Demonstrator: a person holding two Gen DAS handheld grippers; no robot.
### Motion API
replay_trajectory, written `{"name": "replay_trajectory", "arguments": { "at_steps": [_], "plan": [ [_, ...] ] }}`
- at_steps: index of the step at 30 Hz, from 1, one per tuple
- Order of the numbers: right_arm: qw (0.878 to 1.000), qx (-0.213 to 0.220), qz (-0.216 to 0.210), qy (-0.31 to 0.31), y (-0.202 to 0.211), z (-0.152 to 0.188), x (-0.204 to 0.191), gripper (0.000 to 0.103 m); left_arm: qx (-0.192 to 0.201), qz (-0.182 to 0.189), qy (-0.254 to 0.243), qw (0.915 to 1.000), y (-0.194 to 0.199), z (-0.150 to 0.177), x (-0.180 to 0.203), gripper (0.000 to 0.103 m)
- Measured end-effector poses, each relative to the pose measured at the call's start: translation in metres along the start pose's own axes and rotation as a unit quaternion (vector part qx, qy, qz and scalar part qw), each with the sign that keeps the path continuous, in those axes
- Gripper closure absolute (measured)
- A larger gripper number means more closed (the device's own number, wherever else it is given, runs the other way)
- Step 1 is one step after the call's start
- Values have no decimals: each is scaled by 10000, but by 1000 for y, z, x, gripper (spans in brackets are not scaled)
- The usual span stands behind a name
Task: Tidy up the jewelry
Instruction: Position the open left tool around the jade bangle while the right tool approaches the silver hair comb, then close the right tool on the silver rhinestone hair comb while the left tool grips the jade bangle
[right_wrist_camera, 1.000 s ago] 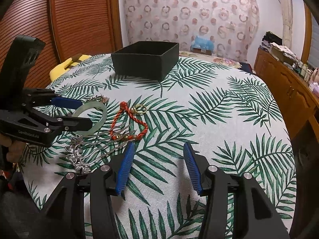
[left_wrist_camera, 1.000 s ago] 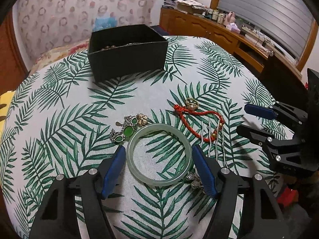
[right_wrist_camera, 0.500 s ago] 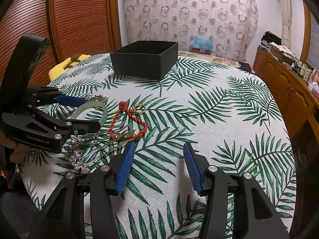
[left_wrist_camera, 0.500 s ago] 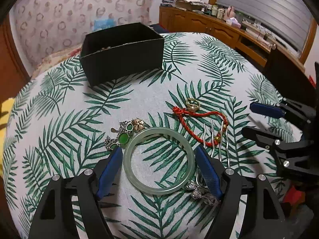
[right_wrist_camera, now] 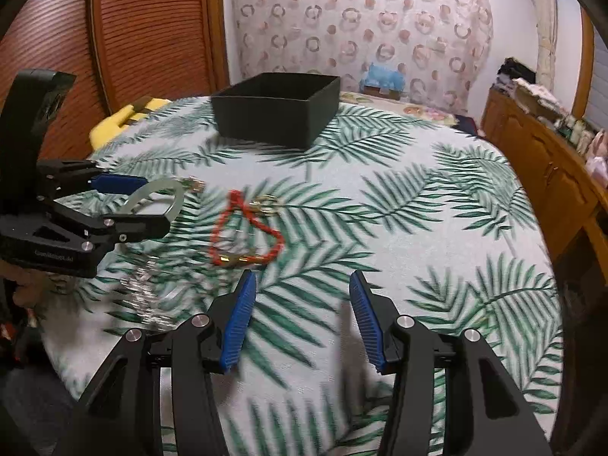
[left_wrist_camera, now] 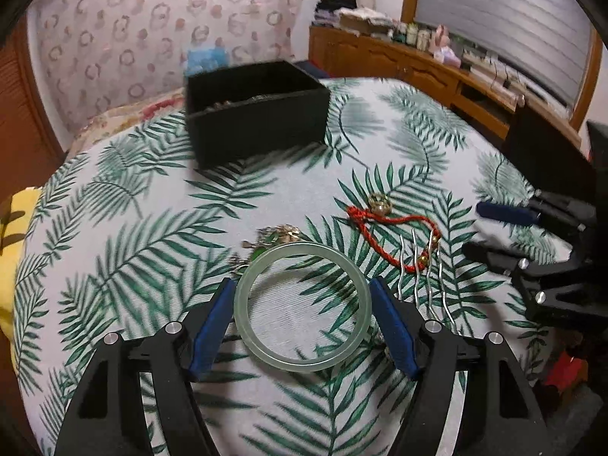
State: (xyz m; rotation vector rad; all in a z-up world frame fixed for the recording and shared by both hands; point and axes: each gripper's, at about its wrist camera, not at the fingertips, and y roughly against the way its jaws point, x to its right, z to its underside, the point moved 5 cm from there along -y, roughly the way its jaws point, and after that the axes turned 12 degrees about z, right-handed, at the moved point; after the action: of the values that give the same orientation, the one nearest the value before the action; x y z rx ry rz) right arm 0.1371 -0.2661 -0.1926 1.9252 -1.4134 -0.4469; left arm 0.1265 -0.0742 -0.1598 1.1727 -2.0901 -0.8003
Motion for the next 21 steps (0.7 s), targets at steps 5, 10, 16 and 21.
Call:
{"name": "replay_trajectory", "arguments": {
  "at_steps": [5, 10, 16, 21],
  "plan": [
    [9983, -96, -574, -57, 11, -2, -29, 48, 231, -29, 74, 9997, 23, 7, -8, 34],
    [9973, -170, -713, -12, 17, -2, -53, 34, 414, -104, 202, 9989, 42, 20, -20, 34],
    [9970, -447, -618, 111, 9, 4, -73, 20, 602, -135, 369, 9974, 60, 29, -36, 34],
    [9969, -561, -537, 116, -1, -1, -76, 20, 702, -129, 397, 9967, 66, 31, -40, 34]
  ]
}}
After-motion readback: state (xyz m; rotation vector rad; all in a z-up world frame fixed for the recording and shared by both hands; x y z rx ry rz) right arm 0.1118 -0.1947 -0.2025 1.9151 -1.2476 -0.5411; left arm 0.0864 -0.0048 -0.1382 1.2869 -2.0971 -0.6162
